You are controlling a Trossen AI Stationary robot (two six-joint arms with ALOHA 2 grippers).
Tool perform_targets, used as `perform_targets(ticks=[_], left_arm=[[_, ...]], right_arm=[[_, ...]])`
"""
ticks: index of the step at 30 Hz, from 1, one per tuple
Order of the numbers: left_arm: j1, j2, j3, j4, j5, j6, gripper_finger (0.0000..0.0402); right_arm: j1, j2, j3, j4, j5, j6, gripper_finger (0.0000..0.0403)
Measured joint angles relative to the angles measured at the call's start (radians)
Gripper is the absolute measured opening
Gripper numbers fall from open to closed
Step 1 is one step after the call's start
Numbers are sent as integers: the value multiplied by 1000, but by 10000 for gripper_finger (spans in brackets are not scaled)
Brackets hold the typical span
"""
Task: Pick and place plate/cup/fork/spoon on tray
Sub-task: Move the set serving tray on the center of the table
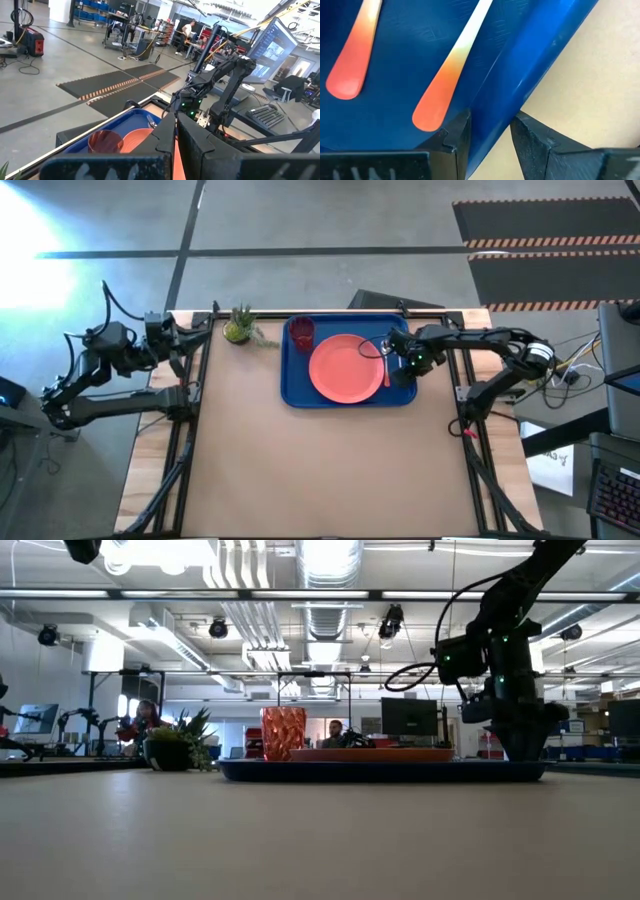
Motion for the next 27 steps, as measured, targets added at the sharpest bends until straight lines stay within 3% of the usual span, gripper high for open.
perform_targets(ticks=[12, 27], left_arm=[[0, 5, 0, -7, 0, 0, 0], [0, 7, 0, -7, 0, 0, 0]], right_arm=[[1, -47, -2, 11, -23, 21, 40], [78, -65, -15, -37, -84, 126, 35]])
